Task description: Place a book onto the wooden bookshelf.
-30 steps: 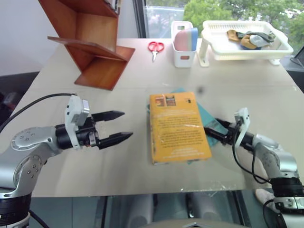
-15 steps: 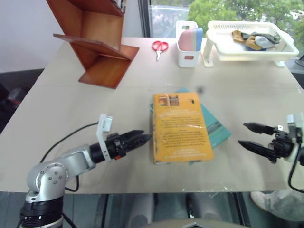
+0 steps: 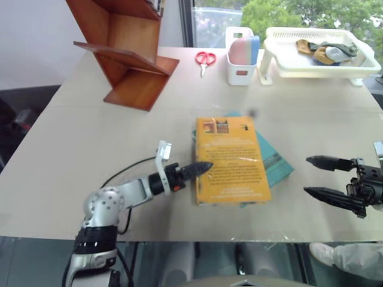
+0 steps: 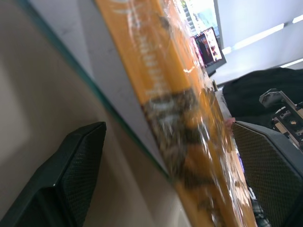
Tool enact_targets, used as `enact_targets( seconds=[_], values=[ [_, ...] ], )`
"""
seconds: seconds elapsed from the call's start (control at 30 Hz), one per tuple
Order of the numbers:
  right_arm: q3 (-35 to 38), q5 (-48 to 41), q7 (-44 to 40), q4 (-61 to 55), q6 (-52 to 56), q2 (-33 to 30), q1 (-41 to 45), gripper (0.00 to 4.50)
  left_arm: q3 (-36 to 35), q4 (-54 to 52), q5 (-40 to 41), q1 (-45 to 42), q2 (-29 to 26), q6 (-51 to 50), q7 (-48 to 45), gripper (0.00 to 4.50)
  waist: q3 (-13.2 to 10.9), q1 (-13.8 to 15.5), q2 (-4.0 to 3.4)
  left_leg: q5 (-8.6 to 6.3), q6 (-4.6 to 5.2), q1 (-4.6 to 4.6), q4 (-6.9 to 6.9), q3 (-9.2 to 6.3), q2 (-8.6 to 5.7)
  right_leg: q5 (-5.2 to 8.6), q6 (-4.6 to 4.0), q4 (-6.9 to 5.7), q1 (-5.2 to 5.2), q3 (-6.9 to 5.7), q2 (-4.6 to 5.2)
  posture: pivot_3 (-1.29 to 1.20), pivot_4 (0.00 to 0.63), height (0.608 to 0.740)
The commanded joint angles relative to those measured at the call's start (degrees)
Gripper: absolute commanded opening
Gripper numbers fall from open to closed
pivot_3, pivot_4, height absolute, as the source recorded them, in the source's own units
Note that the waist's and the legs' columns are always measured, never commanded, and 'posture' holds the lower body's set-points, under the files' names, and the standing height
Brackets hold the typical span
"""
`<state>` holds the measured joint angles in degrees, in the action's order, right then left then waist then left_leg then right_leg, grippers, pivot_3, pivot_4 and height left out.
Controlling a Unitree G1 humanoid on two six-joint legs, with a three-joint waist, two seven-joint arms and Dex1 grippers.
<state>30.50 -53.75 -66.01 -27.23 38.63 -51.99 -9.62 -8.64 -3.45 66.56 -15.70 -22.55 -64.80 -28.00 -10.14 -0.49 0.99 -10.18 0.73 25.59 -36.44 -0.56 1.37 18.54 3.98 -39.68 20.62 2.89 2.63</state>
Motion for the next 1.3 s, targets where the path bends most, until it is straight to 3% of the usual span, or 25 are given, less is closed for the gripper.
enact_targets(
  seconds=[0.03, 0.2, 0.27, 0.3, 0.47, 0.6, 0.77, 0.93, 1.07, 1.3],
  values=[
    [2.4, -0.4, 0.3, -1.3, -0.3, -0.9, -0.3, 4.5, -2.2, 3.0, 1.5, -1.4, 0.7, -1.1, -0.8, 3.59, 0.0, 0.0, 0.0, 0.0, 0.0, 0.0, 0.0, 0.0, 0.0, 0.0, 0.0, 0.0, 0.0, 0.01, 0.0, 0.0, 0.15, 0.74],
    [2.3, -0.4, 0.9, -1.4, -0.6, -0.4, -0.6, 4.5, -5.2, 5.0, 3.0, -1.9, 2.2, -1.9, 1.2, 1.28, 0.0, -0.2, 0.0, 0.0, 0.0, 0.01, 0.0, -0.05, 0.0, 0.0, 0.0, 0.01, 0.0, -0.03, 0.0, 0.0, 0.15, 0.74],
    [2.1, -0.4, 1.1, -1.5, -0.7, -0.4, -0.6, 4.5, -7.0, 4.7, 5.6, -2.0, 2.8, -2.8, 2.5, 0.62, 0.0, -0.2, 0.0, 0.0, 0.0, 0.01, 0.0, -0.04, 0.01, 0.0, 0.0, 0.0, 0.0, -0.03, 0.01, 0.0, 0.15, 0.74],
    [2.0, -0.4, 1.2, -1.3, -0.7, -0.3, -0.4, 4.5, -8.1, 3.8, 8.1, -1.9, 3.0, -3.6, 3.2, 0.45, 0.0, -0.2, 0.01, 0.0, 0.0, 0.01, 0.0, -0.04, 0.01, 0.0, 0.0, 0.01, 0.0, -0.03, 0.02, 0.0, 0.15, 0.74],
    [2.0, -1.3, 1.2, -0.3, -0.9, -0.1, 0.6, 4.5, -10.4, -4.6, 15.6, -0.3, 0.3, -5.5, 3.3, 0.41, 0.0, -0.2, 0.04, 0.0, 0.0, 0.05, 0.01, -0.06, 0.04, 0.0, 0.0, 0.01, 0.02, -0.04, 0.04, 0.0, 0.15, 0.74],
    [1.5, -1.9, 0.7, 2.5, -1.4, 0.5, 2.9, 4.5, -11.2, -12.5, 12.7, -4.1, -6.1, -1.2, 0.2, 0.41, 0.0, -0.1, 0.07, 0.0, -0.01, 0.04, 0.02, -0.07, 0.05, 0.0, 0.0, 0.03, 0.02, -0.06, 0.04, 0.0, 0.15, 0.74],
    [-0.3, -2.8, 0.6, 6.4, -1.4, 1.2, 8.5, 4.5, -7.3, -13.6, -2.9, -19.0, -13.8, 13.2, -9.0, 0.41, -0.1, 0.4, 0.11, 0.06, -0.09, 0.1, -0.02, 0.08, -0.08, 0.0, -0.01, 0.11, -0.02, -0.21, 0.04, 0.0, 0.15, 0.74],
    [-1.7, -5.5, 0.8, 9.7, -0.5, 3.3, 14.7, 4.5, 5.2, -9.3, -30.0, -29.7, -19.7, 40.1, -23.7, 0.41, -0.1, 0.3, 0.08, 0.05, -0.06, 0.17, 0.16, 0.16, -0.09, -0.02, 0.0, 0.55, -0.06, -0.21, 0.01, 0.0, 0.15, 0.74],
    [-2.9, -8.0, 1.2, 11.0, 1.0, 4.4, 18.1, 4.5, 12.4, 5.3, -52.1, -37.6, -21.5, 69.8, -27.7, 0.41, -0.1, 0.4, 0.05, 0.05, -0.06, 0.21, 0.39, 0.16, -0.09, -0.01, -0.01, 0.8, -0.06, -0.24, 0.01, 0.0, 0.15, 0.74],
    [-0.4, -15.1, 2.3, 11.3, 3.7, 5.3, 21.4, 4.5, 16.8, 36.9, -75.9, -51.9, -26.6, 105.6, -19.4, 0.41, -0.2, 0.1, 0.03, -0.01, 0.03, 0.44, 0.42, 0.2, -0.1, -0.02, 0.01, 0.89, 0.14, -0.24, 0.04, 0.0, 0.15, 0.74]
  ],
)
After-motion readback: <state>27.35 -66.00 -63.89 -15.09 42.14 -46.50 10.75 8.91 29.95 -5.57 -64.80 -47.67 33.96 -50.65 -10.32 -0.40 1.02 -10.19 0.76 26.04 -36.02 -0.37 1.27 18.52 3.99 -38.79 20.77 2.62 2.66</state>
